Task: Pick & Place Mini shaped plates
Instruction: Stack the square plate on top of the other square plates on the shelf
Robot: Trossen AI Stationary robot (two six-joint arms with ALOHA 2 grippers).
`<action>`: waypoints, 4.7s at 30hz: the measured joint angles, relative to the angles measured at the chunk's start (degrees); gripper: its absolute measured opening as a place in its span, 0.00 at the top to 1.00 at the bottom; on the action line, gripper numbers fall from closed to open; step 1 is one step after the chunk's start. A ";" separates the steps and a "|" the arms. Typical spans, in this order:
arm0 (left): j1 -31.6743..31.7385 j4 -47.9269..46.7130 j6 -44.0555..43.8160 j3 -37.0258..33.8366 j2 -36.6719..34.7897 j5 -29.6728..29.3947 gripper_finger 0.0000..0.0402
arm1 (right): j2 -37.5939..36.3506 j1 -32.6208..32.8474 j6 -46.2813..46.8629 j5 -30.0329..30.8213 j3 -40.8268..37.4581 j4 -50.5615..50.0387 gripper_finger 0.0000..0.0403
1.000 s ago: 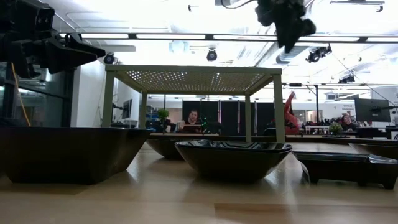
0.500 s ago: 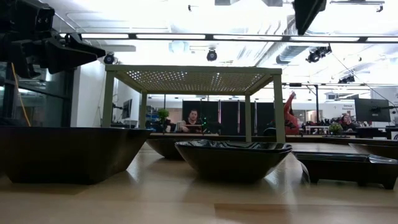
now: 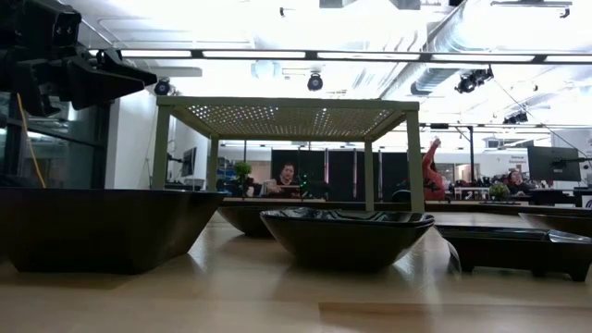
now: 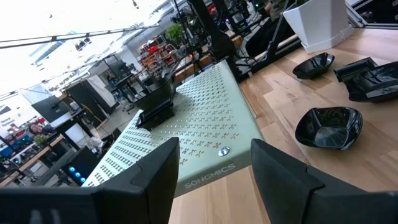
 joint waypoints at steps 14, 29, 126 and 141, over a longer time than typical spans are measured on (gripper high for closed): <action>0.00 -0.02 -0.01 0.01 0.01 -0.01 0.52 | 9.68 5.64 -5.31 0.63 0.00 12.85 0.65; 0.00 -0.01 -0.02 0.01 0.00 -0.02 0.52 | 21.43 5.09 -3.91 -7.36 -0.02 12.94 0.65; 0.00 0.00 -0.01 0.01 0.01 0.00 0.52 | 7.78 -6.73 -0.17 -21.47 -23.26 45.57 0.99; 0.01 -0.02 -0.01 0.00 0.00 0.00 0.52 | 7.66 -17.36 -1.64 -26.75 -23.20 64.87 1.00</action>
